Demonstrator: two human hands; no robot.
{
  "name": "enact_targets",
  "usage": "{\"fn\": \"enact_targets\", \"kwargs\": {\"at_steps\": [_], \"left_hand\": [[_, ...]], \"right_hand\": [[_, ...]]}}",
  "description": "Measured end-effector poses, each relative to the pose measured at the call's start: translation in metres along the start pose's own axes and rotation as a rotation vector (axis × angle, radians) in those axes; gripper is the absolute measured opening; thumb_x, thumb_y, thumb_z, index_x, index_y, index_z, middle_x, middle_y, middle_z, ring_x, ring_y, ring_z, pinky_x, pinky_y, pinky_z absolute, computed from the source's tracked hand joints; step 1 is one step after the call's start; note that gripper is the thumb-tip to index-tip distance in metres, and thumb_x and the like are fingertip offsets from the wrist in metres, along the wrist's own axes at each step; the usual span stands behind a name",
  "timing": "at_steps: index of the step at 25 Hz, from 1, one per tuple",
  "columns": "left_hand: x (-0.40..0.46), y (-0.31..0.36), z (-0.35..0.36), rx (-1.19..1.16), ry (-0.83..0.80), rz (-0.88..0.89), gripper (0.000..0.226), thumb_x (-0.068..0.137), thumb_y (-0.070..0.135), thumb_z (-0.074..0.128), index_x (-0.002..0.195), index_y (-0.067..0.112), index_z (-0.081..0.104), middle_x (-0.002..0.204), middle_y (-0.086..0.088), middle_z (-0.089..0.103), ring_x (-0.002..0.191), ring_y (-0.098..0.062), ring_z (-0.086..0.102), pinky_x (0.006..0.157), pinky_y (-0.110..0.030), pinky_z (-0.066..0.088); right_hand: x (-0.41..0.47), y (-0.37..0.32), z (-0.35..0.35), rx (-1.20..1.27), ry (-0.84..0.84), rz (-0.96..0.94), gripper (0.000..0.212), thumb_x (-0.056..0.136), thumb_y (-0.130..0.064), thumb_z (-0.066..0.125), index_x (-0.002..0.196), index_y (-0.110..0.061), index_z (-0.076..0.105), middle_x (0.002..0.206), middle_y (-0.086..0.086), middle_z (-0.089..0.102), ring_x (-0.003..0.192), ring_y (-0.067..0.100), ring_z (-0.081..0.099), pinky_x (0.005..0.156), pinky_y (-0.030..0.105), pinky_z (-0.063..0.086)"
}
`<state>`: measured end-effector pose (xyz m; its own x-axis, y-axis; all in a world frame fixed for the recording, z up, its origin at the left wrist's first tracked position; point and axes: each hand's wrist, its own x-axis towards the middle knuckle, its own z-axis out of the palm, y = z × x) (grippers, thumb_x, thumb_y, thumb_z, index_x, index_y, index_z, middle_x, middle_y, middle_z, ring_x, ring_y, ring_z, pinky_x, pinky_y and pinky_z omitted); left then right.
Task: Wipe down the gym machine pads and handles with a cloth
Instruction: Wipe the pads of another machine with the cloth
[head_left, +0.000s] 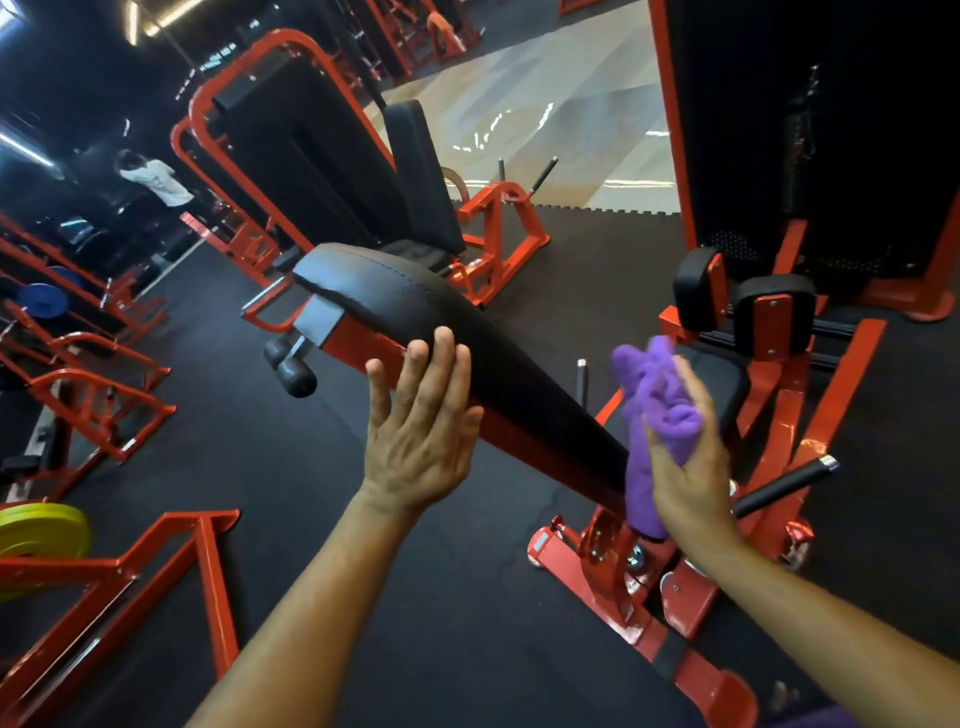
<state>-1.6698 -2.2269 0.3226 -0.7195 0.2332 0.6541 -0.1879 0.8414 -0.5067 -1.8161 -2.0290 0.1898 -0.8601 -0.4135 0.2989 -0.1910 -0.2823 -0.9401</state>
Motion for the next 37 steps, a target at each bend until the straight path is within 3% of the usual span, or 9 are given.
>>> {"fn": "enact_targets", "kwargs": {"at_steps": [5,8,13,17,23,27,31,35,37], "left_hand": [[0.005,-0.012,0.032,0.052,0.078,0.07,0.061,0.109,0.035,0.034,0.164,0.013,0.02,0.173,-0.005,-0.004,0.157,-0.024,-0.019,0.128,-0.048,-0.006],[0.004,-0.005,0.048,0.017,0.147,0.054,0.057,0.111,0.037,0.03,0.163,0.015,0.024,0.173,-0.004,-0.002,0.157,-0.025,-0.02,0.128,-0.048,-0.007],[0.006,-0.005,0.054,0.044,0.149,0.051,0.068,0.109,0.051,0.029,0.165,0.014,0.017,0.173,-0.004,-0.007,0.156,-0.026,-0.022,0.127,-0.048,-0.007],[0.006,0.001,0.056,0.029,0.16,0.022,0.074,0.107,0.055,0.031,0.165,0.014,0.01,0.173,-0.004,-0.012,0.155,-0.025,-0.025,0.127,-0.048,-0.009],[0.001,0.016,0.061,-0.051,0.115,-0.069,0.065,0.109,0.04,0.034,0.165,0.015,0.012,0.173,-0.002,-0.012,0.156,-0.024,-0.024,0.127,-0.049,-0.011],[-0.004,0.032,0.058,-0.124,0.101,-0.116,0.06,0.11,0.03,0.032,0.164,0.01,0.013,0.173,-0.003,-0.011,0.157,-0.025,-0.02,0.127,-0.047,-0.011],[0.0,0.037,0.048,-0.148,0.079,-0.107,0.061,0.109,0.022,0.034,0.163,0.006,0.012,0.172,-0.004,-0.012,0.157,-0.024,-0.021,0.127,-0.045,-0.012],[-0.001,0.038,0.047,-0.151,0.052,-0.094,0.063,0.107,0.019,0.036,0.163,0.005,0.01,0.172,-0.006,-0.012,0.157,-0.024,-0.019,0.127,-0.046,-0.012],[-0.002,0.037,0.047,-0.137,0.049,-0.082,0.064,0.106,0.019,0.036,0.163,0.005,0.009,0.172,-0.007,-0.012,0.158,-0.024,-0.017,0.127,-0.047,-0.012]], "right_hand": [[0.002,-0.026,0.022,-0.122,-0.102,-0.339,0.066,0.088,0.013,0.058,0.148,0.004,0.032,0.158,0.021,0.031,0.147,0.037,0.032,0.116,0.052,0.034],[0.009,-0.016,0.077,-0.332,-0.169,-0.507,0.064,0.095,-0.011,0.055,0.152,-0.001,0.028,0.159,0.028,0.026,0.15,0.044,0.023,0.116,0.069,0.02],[0.004,0.054,0.092,-0.494,-0.061,-0.667,0.053,0.106,-0.038,0.036,0.154,-0.017,0.026,0.167,0.013,0.011,0.15,0.043,0.022,0.114,0.067,0.026],[-0.031,0.117,0.035,-0.613,-0.253,-0.418,0.071,0.099,-0.022,0.043,0.162,-0.023,0.011,0.169,0.008,0.003,0.154,0.036,0.013,0.111,0.068,0.031],[-0.023,0.045,0.0,-0.105,-0.132,0.016,0.078,0.093,0.022,0.047,0.159,-0.008,0.017,0.168,0.002,0.016,0.153,0.032,0.022,0.118,0.061,0.027],[-0.006,0.004,0.057,-0.131,-0.272,-0.324,0.057,0.102,-0.004,0.045,0.155,0.001,0.026,0.166,0.022,0.011,0.154,0.039,0.013,0.12,0.049,0.029],[-0.024,0.081,0.043,-0.551,-0.424,-0.489,0.068,0.101,-0.022,0.048,0.161,-0.023,0.017,0.169,0.004,0.004,0.155,0.033,0.008,0.126,0.046,0.012],[-0.049,0.113,-0.024,-0.586,-0.631,-0.176,0.078,0.083,-0.011,0.042,0.159,-0.02,0.025,0.169,-0.002,0.012,0.156,0.026,0.012,0.123,0.044,0.019],[-0.057,0.101,-0.039,-0.351,-0.492,0.083,0.064,0.095,-0.012,0.039,0.157,-0.022,0.028,0.168,-0.003,0.018,0.155,0.025,0.018,0.125,0.035,0.017]]}}
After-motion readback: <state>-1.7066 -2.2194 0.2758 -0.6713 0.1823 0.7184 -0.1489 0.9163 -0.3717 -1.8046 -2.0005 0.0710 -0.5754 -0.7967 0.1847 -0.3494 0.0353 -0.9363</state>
